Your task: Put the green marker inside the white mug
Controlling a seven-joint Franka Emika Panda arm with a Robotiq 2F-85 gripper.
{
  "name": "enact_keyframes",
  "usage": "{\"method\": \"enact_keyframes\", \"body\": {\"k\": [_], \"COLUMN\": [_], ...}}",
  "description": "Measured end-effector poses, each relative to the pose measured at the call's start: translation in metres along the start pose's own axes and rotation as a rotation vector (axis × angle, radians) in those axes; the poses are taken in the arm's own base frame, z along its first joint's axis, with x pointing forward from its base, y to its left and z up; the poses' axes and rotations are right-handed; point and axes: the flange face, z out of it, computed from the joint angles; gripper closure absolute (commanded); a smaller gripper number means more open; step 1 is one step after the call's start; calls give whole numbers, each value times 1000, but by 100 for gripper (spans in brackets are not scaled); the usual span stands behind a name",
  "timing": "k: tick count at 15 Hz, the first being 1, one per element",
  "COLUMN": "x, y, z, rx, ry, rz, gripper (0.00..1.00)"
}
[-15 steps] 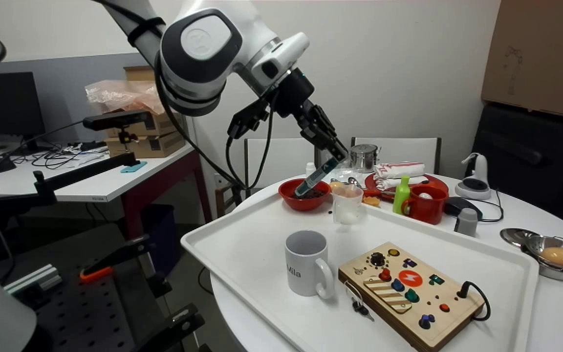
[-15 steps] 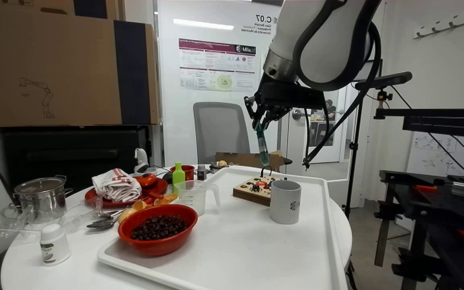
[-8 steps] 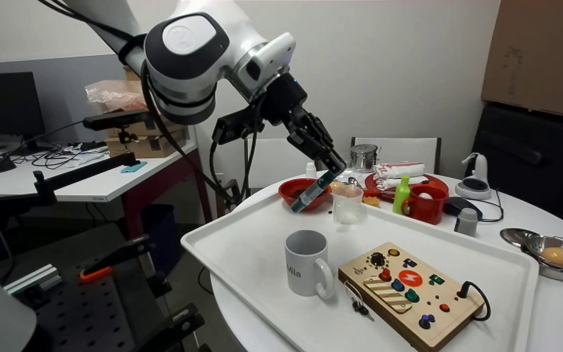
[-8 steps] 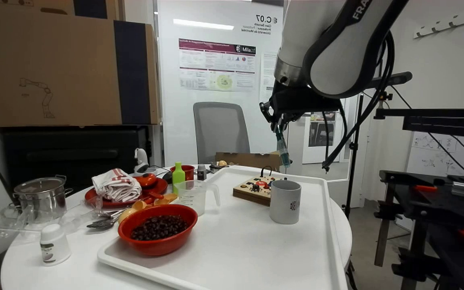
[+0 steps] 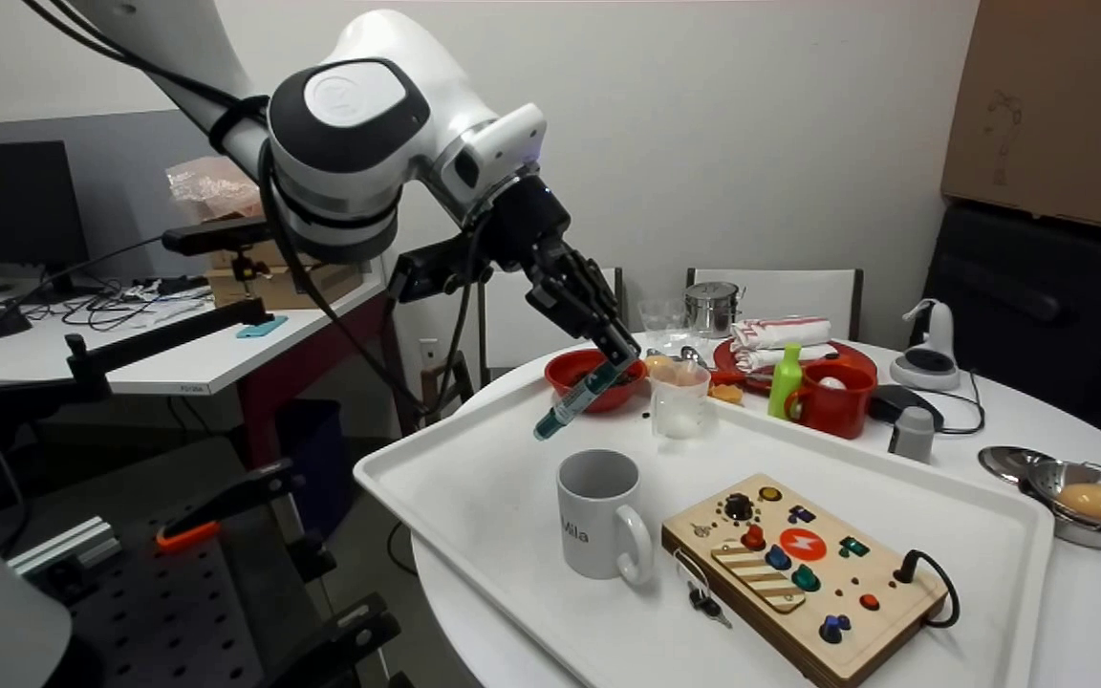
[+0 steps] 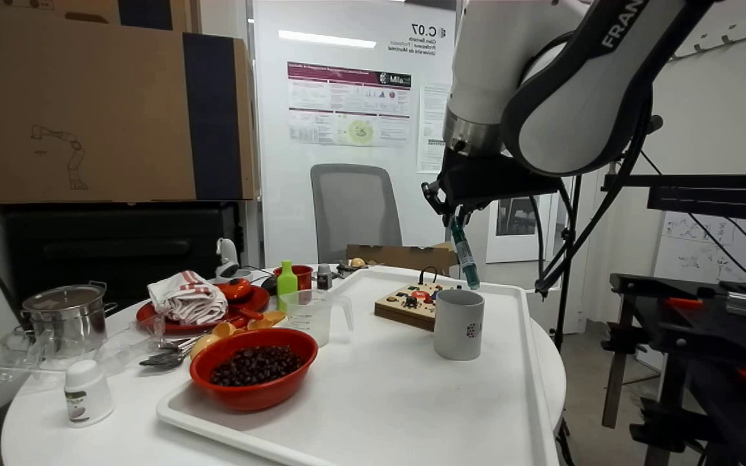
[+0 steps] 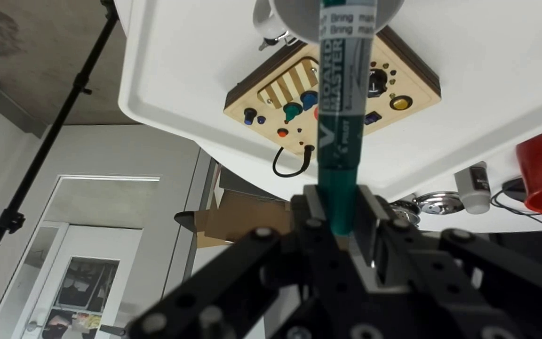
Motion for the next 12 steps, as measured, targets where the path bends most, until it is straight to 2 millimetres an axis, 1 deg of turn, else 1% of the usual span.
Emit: {"method": "enact_keyframes", "body": {"k": [5, 12], "x": [-12, -19], "y": [-5, -16], "z": [6, 14], "rx": [-19, -33], "ry": [52, 131], "rz": [15, 12], "gripper": [95, 95]}}
